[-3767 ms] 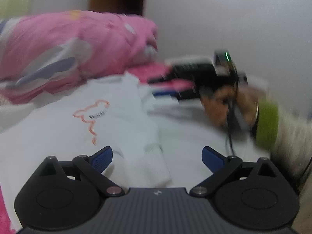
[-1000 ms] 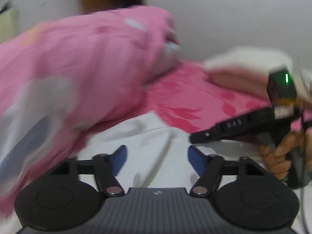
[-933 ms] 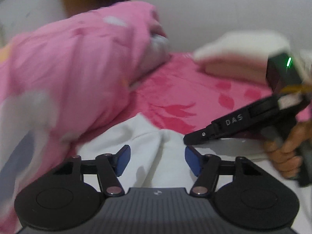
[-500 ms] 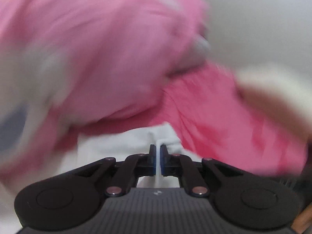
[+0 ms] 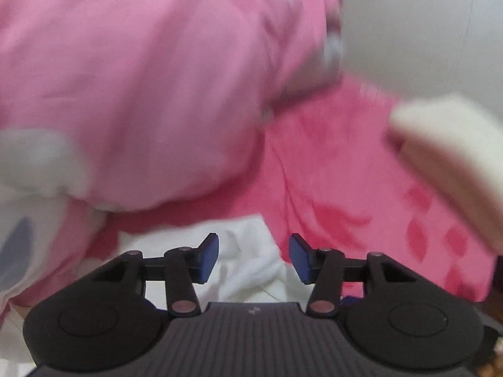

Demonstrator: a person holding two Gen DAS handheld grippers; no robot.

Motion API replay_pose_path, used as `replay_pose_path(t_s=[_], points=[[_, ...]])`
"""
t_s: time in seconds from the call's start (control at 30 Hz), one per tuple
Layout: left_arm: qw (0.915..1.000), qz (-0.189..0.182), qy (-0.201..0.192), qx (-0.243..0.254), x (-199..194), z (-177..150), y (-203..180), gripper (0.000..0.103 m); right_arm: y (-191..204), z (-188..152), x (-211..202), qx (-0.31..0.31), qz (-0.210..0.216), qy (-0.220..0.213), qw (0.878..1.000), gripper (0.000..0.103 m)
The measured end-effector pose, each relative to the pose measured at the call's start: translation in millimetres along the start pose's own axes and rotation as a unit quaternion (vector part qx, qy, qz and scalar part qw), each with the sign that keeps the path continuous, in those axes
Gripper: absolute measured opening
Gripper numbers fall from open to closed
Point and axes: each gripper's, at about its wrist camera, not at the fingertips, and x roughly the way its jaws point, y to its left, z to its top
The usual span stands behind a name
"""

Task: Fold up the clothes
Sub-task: 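Grasp the sweatshirt edge with the right gripper while the left gripper grasps beside it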

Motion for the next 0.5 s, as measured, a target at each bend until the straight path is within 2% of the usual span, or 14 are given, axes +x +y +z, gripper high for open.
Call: replay_pose_path(t_s=[0.07,0.1,0.13,0.17,0.27,0.33,0.37,0.43,0.47,0.5], points=[[0.9992,0.030,0.008,0.026,15.9,5.9,-13.3,0.045,-0.1,-0.3,-0.1,0.000,0.000,0.000,1.000,0.008],[0.9992,0.035,0.013,0.016,22.4,7.2,-12.4,0.027,-0.1,-0.4,-0.2,0.000,0.000,0.000,1.000,0.008],[0.9993,0.032,0.020,-0.007,28.3,7.8,-7.6,0.014,0.0,-0.4,-0.3,0.000,0.001,-0.001,1.000,0.008],[0.9987,0.030,0.027,-0.030,34.2,8.4,-2.8,0.009,0.1,-0.4,-0.3,0.001,0.002,-0.001,1.000,0.008],[0.9916,-0.016,0.019,-0.127,28.3,-3.8,34.1,0.008,0.1,-0.3,-0.7,0.002,0.004,-0.001,1.000,0.008],[0.9760,-0.076,0.007,-0.204,18.1,-18.6,63.8,0.007,0.1,-0.4,-1.1,0.003,0.005,-0.001,1.000,0.008],[0.9637,-0.105,0.005,-0.245,14.3,-29.8,78.8,0.007,0.5,-0.4,-1.0,0.002,0.005,-0.001,1.000,0.008],[0.9310,-0.160,0.006,-0.328,8.5,-55.8,108.2,0.007,0.9,-0.4,-0.7,0.002,0.005,0.000,1.000,0.008],[0.9193,-0.171,0.009,-0.355,7.0,-68.8,118.6,0.007,1.1,-0.4,-0.5,0.002,0.006,0.000,1.000,0.008],[0.9160,-0.168,0.015,-0.364,8.1,-80.6,125.0,0.007,1.3,-0.4,-0.4,0.001,0.006,0.001,1.000,0.008]])
